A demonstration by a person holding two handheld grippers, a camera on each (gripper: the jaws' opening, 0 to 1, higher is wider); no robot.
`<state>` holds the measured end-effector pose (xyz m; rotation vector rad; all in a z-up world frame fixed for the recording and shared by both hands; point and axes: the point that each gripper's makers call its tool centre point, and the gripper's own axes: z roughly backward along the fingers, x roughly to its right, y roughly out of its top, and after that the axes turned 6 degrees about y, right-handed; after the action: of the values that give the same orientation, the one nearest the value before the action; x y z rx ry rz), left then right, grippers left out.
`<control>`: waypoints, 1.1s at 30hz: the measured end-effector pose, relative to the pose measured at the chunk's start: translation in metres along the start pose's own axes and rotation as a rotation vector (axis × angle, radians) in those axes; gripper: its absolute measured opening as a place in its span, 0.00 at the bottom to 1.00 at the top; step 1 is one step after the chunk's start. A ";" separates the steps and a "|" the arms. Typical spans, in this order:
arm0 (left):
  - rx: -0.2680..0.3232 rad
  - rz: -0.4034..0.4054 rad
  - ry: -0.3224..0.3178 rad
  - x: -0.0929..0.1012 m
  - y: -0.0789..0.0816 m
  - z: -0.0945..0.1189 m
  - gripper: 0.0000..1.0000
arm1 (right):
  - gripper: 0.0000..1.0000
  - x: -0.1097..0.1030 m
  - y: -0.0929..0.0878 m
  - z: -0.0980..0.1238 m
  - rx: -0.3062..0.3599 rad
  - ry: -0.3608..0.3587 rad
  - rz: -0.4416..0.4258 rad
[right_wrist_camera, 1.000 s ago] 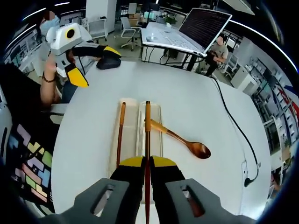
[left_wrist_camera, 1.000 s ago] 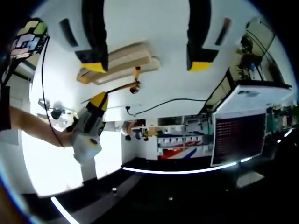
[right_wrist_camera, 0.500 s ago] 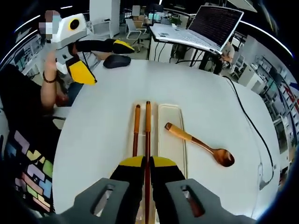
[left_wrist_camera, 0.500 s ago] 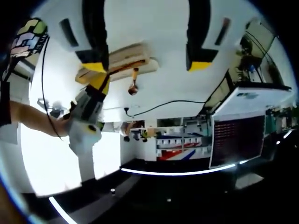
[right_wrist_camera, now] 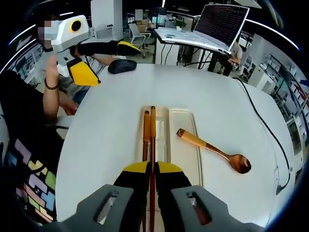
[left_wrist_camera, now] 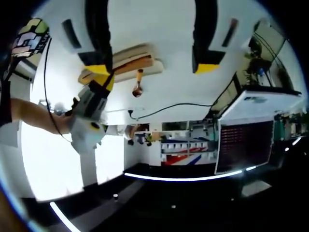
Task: Arrange the utensils inside the cutlery case until each visible utensil rests in its matching compartment.
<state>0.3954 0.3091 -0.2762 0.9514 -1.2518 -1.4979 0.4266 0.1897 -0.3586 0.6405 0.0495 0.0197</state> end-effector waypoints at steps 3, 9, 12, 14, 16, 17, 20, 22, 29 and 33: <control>0.003 0.006 -0.010 0.003 0.000 -0.001 0.71 | 0.03 0.004 0.002 0.000 -0.001 0.000 -0.012; 0.009 0.007 -0.012 0.003 0.001 0.000 0.70 | 0.03 0.013 0.002 0.002 -0.005 0.009 -0.017; 0.007 0.006 -0.008 0.001 0.001 0.000 0.70 | 0.04 0.012 0.001 0.001 -0.007 0.008 -0.021; 0.006 0.007 -0.009 0.001 0.001 -0.001 0.70 | 0.08 0.012 0.000 0.001 -0.005 0.009 -0.027; 0.001 0.010 -0.009 0.001 -0.001 -0.002 0.70 | 0.08 0.009 0.000 0.000 0.001 0.008 -0.029; -0.003 0.009 -0.008 0.001 -0.002 -0.003 0.70 | 0.08 0.009 0.000 0.001 -0.001 0.007 -0.033; -0.008 0.004 -0.016 0.005 -0.003 -0.004 0.70 | 0.08 0.007 -0.003 0.002 -0.008 -0.003 -0.031; -0.007 0.002 -0.023 0.008 -0.003 -0.005 0.70 | 0.08 0.006 -0.004 0.005 -0.008 -0.011 -0.037; -0.025 -0.009 -0.036 0.013 -0.007 -0.009 0.70 | 0.09 0.017 0.007 0.016 0.073 -0.092 -0.064; -0.023 -0.009 -0.039 0.014 -0.006 -0.009 0.70 | 0.11 0.038 0.013 0.029 0.136 -0.162 -0.089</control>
<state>0.3995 0.2936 -0.2839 0.9180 -1.2568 -1.5408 0.4656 0.1842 -0.3291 0.7734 -0.0774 -0.1225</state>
